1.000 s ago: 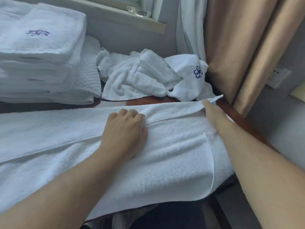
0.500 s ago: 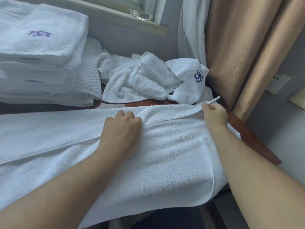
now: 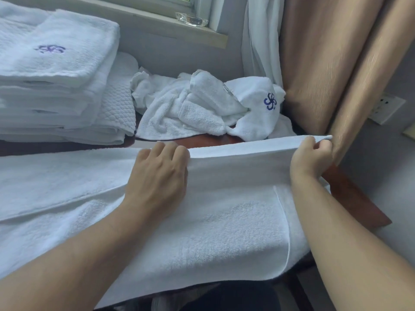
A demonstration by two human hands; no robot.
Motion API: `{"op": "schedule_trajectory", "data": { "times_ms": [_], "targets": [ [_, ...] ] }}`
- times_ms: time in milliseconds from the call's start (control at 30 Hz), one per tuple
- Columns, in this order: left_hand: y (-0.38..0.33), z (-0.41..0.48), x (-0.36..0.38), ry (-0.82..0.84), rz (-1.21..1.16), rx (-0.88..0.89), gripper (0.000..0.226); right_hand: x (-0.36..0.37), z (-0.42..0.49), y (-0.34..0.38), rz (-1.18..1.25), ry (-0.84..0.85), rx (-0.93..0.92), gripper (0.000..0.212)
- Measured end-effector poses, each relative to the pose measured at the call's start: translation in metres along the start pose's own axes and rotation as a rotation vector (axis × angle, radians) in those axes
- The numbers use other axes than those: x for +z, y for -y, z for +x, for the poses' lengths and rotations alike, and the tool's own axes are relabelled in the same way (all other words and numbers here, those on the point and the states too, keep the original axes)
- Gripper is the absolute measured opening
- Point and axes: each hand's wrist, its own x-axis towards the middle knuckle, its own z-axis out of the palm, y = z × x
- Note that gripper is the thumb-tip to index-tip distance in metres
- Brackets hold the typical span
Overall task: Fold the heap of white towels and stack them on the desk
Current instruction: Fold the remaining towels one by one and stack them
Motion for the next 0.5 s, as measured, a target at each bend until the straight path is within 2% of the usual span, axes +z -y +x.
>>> {"op": "schedule_trajectory", "data": {
  "times_ms": [100,167,267,333,400,500],
  "targets": [
    [-0.003,0.0,-0.002,0.017,-0.052,0.046,0.018,-0.014,0.013,0.006,-0.031,0.076,0.15,0.032],
    [-0.001,-0.002,-0.002,0.068,-0.057,0.079,0.028,-0.026,0.014,0.003,-0.09,0.16,0.209,0.026],
    [0.003,-0.002,0.0,0.154,-0.064,0.143,0.035,-0.043,0.006,-0.012,-0.258,0.224,0.062,0.026],
    [0.005,-0.003,0.0,0.17,-0.104,0.182,0.028,-0.048,0.0,-0.02,-0.306,0.278,0.032,0.028],
    [0.006,-0.003,0.0,0.156,-0.129,0.221,0.02,-0.051,-0.001,-0.021,-0.268,0.227,-0.005,0.027],
    [0.007,-0.005,-0.002,0.104,-0.165,0.255,0.014,-0.056,-0.002,-0.019,-0.119,0.052,-0.068,0.019]
  ]
}}
